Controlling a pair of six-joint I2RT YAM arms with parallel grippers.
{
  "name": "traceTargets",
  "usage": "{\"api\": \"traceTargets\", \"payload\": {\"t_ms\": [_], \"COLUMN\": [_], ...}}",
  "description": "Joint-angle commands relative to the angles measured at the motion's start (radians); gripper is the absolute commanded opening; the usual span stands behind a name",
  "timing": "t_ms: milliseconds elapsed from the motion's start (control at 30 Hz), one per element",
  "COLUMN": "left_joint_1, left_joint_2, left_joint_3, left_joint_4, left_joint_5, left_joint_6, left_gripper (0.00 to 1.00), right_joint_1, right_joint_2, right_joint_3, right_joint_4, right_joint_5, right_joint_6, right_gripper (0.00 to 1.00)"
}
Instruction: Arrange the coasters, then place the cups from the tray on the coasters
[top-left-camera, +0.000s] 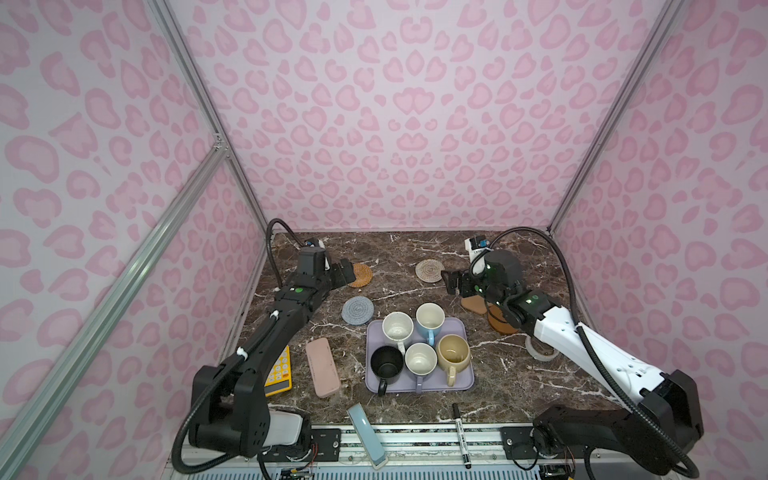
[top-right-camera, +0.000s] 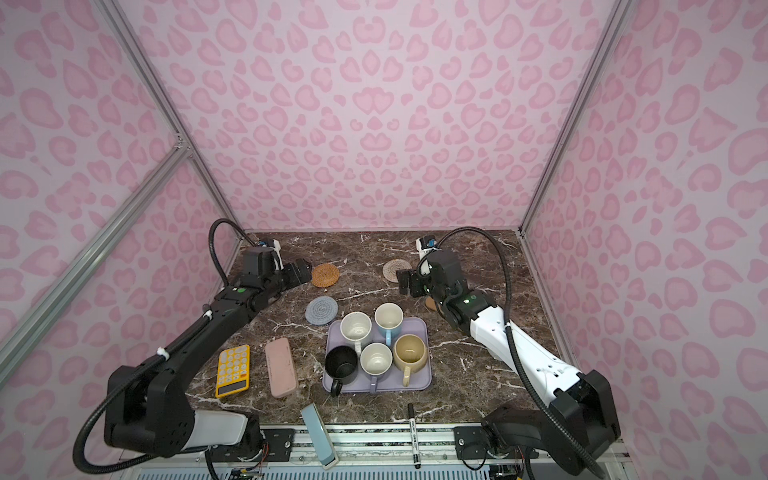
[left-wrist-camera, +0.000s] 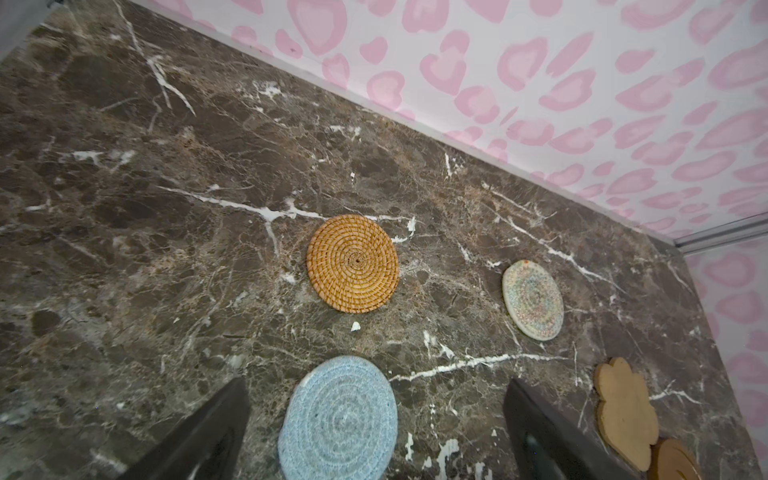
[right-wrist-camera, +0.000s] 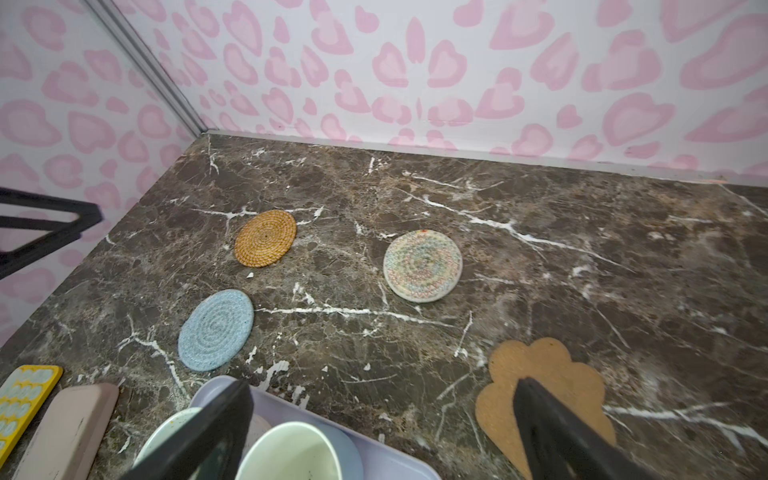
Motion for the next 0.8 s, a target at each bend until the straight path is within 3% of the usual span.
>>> {"api": "traceTargets", "payload": {"t_ms": [0, 100, 333, 400, 567, 767], "left_joint_1": [-0.018, -0.022, -0.023, -0.023, -0.028, -0.042], "left_joint_2": [0.107, 0.228, 0.528, 0.602, 0.778, 0.846], "left_joint_3": [0.090, 0.178, 0.466, 0.532, 0.729, 0.777], "left_joint_4": [-0.115, -0.144, -0.290, -0.321, -0.461, -0.555], "left_joint_5": [-0.095, -0.121, -0.144, -0.140, -0.087, -0.238], "left_joint_6": [0.030, 0.036, 0.047, 0.050, 0.074, 0.062], "left_gripper": [0.97, 1.00, 0.92, 0.85, 0.85, 0.74], "right_joint_1": [0.030, 0.047, 0.058, 0.060, 0.062, 0.068], "right_joint_2": [0.070, 0.128, 0.222, 0.255, 0.306, 0.327], "right_joint_3": [0.056, 0.115, 0.151, 0.158, 0.182, 0.193], "right_joint_4": [-0.027, -0.045, -0.033, -0.033, -0.037, -0.023], "right_joint_5": [0.014, -0.002, -0.069, -0.084, -0.126, -0.148], "right_joint_6": [-0.021, -0.032, -0.032, -0.029, -0.042, -0.041], "right_gripper": [1.00, 0.99, 0.95, 0.95, 0.94, 0.93]}}
